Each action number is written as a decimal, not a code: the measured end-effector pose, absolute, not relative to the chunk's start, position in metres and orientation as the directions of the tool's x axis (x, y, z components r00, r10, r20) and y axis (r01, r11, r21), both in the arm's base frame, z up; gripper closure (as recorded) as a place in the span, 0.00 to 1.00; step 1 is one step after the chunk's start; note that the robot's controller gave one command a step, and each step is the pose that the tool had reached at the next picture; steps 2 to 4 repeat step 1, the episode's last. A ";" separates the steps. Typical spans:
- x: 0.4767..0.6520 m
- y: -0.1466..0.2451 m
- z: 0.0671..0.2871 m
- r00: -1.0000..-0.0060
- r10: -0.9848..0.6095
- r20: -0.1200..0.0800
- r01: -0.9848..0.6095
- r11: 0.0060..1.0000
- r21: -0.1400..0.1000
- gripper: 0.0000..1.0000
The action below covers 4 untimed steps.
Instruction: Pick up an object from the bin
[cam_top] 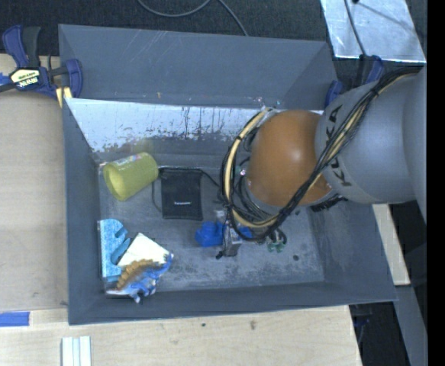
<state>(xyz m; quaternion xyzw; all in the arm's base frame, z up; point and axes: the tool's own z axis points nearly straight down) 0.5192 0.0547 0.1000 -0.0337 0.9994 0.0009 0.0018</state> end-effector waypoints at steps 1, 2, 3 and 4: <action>0.519 0.055 0.122 -0.998 -0.067 -0.002 -0.067 0.998 0.002 1.00; 0.519 0.055 0.122 -0.998 -0.067 -0.002 -0.067 0.998 0.002 1.00; 0.519 0.055 0.122 -0.998 -0.067 -0.002 -0.067 0.998 0.002 1.00; 0.519 0.055 0.122 -0.998 -0.067 -0.002 -0.067 0.998 0.002 1.00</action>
Offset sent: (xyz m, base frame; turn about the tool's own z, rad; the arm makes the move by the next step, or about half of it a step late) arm 0.0000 0.0000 0.0302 0.0000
